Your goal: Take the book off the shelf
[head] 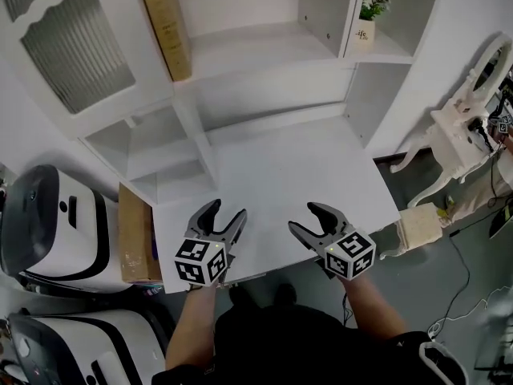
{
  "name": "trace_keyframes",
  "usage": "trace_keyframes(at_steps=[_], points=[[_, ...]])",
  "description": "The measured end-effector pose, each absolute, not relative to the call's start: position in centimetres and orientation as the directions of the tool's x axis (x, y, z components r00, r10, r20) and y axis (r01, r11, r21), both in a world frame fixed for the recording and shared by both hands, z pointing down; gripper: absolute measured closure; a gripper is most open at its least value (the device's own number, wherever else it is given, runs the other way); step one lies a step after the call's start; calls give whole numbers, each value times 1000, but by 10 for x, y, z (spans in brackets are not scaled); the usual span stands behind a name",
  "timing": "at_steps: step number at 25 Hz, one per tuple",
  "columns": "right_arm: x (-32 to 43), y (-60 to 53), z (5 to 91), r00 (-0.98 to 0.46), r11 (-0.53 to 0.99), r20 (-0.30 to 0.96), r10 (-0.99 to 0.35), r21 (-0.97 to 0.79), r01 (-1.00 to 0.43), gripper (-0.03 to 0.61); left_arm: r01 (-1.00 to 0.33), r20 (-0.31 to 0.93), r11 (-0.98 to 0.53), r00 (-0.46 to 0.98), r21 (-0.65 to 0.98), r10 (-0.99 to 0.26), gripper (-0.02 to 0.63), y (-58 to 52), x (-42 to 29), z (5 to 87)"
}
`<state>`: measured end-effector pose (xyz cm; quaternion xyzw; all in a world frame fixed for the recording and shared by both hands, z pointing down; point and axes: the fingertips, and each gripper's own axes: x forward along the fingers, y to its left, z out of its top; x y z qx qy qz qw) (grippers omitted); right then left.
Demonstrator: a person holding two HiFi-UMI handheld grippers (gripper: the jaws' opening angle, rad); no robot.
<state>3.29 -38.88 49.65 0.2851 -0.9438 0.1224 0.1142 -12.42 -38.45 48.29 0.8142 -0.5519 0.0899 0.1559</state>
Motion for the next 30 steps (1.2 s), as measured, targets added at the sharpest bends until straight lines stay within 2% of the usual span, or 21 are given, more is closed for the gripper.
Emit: trace_keyframes(at_steps=[7, 15, 30], points=[[-31, -420, 471, -800, 796, 254, -544, -146, -588, 281, -916, 309, -375, 400, 140, -863, 330, -408, -184, 472], [-113, -438, 423, -831, 834, 192, -522, -90, -545, 281, -916, 292, -389, 399, 95, -869, 331, -422, -243, 451], [-140, -485, 290, -919, 917, 40, -393, 85, -389, 281, -948, 250, -308, 320, 87, -914, 341, -450, -247, 414]])
